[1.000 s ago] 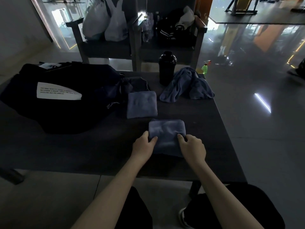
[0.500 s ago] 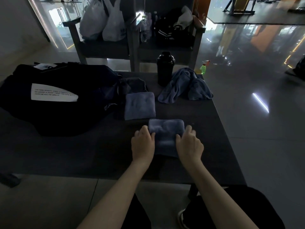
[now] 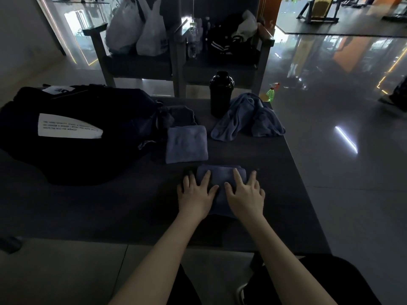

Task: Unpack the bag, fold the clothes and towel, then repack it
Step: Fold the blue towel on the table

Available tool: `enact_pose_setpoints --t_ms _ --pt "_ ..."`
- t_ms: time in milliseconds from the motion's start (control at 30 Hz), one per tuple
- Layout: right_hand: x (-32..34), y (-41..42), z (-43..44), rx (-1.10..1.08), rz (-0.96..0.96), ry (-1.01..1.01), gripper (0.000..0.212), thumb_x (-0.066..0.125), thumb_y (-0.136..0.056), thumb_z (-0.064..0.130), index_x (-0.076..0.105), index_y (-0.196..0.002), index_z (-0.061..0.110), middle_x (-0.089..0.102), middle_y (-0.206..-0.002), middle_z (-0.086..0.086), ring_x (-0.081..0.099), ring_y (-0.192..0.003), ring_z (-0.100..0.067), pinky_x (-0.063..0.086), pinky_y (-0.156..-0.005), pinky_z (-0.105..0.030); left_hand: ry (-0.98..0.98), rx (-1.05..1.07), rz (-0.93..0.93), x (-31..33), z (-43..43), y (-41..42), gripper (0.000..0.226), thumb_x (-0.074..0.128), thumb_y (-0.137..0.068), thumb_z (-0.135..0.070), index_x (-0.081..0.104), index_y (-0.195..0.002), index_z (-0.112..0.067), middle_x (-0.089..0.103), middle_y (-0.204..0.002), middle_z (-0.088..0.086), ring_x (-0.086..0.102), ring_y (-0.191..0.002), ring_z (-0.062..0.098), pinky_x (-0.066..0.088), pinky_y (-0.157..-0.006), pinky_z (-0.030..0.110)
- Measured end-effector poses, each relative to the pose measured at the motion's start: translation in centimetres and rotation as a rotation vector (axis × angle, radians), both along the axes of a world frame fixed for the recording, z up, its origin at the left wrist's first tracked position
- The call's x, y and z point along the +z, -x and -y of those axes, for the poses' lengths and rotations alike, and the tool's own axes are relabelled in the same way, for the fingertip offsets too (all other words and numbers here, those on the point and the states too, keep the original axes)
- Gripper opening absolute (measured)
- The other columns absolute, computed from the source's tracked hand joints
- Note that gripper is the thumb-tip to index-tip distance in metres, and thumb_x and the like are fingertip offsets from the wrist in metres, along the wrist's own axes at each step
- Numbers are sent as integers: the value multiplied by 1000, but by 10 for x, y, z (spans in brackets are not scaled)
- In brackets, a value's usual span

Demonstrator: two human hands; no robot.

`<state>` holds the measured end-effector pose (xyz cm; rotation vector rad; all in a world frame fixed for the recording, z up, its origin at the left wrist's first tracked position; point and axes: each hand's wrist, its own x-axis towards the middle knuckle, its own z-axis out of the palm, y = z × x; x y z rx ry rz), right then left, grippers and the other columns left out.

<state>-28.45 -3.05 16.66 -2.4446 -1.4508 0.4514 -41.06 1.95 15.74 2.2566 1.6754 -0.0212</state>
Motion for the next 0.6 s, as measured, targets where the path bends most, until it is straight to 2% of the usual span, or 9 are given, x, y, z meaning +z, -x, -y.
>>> enact_pose_setpoints --t_ms 100,200,267,333,467,600 --pt "6 6 5 -22 -24 -5 57 38 -96 46 20 -149 33 34 -145 -16 32 -130 -35 33 -102 -47 -23 -1 35 9 4 -4 58 30 -99 -49 15 -151 -29 27 -147 14 27 -132 30 27 -107 43" --pt "7 4 6 -18 -248 -91 58 50 -94 34 28 -147 31 42 -135 -16 41 -121 -33 40 -98 -43 38 43 229 14 5 -7 59 45 -97 -36 21 -150 -24 30 -142 12 35 -127 28 36 -103 40" --pt "10 -1 6 -29 -385 -168 58 56 -91 23 35 -145 27 46 -129 -16 47 -116 -30 42 -92 -33 50 66 362 17 7 -7 62 51 -95 -25 22 -150 -24 30 -140 10 42 -123 26 41 -100 39" --pt "16 -4 7 -26 -492 -221 59 58 -89 12 40 -144 22 48 -125 -14 50 -114 -26 37 -84 -22 34 62 466 21 10 -7 65 53 -93 -15 23 -150 -23 30 -138 10 48 -116 25 44 -96 34" --pt "30 -5 4 5 -589 -298 59 57 -87 3 42 -142 20 44 -117 -3 49 -111 -17 35 -83 -17 -2 78 654 36 6 -1 69 54 -91 -2 23 -150 -20 28 -139 8 49 -116 23 38 -91 19" --pt "54 -1 -27 55 -653 -384 60 56 -86 2 43 -141 21 45 -119 -2 48 -91 -2 40 -70 -8 -127 66 728 60 -26 13 70 56 -89 2 24 -150 -12 31 -139 10 43 -124 22 27 -92 7"
